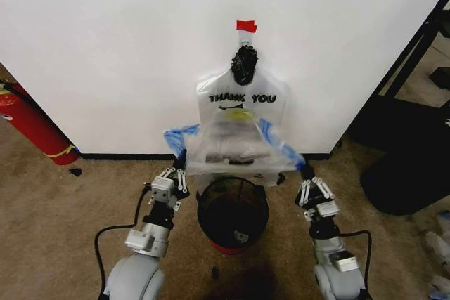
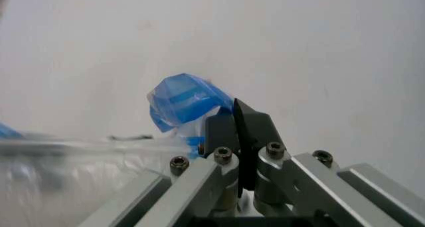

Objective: Pick up the garbage bag from the wall and place it over the trash bin.

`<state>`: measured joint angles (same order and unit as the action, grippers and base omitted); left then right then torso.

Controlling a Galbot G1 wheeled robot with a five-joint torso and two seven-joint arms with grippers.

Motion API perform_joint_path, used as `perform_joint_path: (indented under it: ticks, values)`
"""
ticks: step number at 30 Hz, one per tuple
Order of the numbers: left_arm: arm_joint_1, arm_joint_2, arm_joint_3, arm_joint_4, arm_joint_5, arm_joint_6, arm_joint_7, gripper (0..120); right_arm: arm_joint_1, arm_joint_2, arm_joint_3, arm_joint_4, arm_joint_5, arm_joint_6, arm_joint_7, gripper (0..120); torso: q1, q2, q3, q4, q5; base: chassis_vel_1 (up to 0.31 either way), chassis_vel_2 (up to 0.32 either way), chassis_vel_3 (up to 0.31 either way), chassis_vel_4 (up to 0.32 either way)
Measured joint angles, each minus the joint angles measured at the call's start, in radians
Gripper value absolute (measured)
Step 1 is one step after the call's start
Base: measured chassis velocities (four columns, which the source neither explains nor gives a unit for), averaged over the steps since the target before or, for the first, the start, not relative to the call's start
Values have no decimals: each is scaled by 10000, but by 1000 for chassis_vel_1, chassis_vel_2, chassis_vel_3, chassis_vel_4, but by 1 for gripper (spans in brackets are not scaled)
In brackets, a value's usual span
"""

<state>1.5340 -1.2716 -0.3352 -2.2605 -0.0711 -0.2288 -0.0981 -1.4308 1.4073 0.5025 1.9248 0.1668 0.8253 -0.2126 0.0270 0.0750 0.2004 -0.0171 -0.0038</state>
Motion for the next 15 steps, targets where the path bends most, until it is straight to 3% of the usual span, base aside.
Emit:
perform_joint_path:
  ticks: [5, 7, 15]
  values:
    - [828, -115, 4, -1152, 522, 137, -78, 0, -161, -85, -17, 1001, 701, -1, -969, 0, 0, 0, 0, -1, -1, 0, 0, 0, 0]
    - [1507, -451, 194, -1959, 1257, 867, -799, 0, -364, -128, 14, 1486, 959, -5, -1256, 0, 0, 0, -1, -1, -1, 0, 0, 0, 0]
    - [1670, -813, 480, -1808, 1715, 1070, -1135, 0, -477, -72, 16, 1038, 947, -14, -1526, 0, 0, 0, 0, -2, 0, 0, 0, 0, 0]
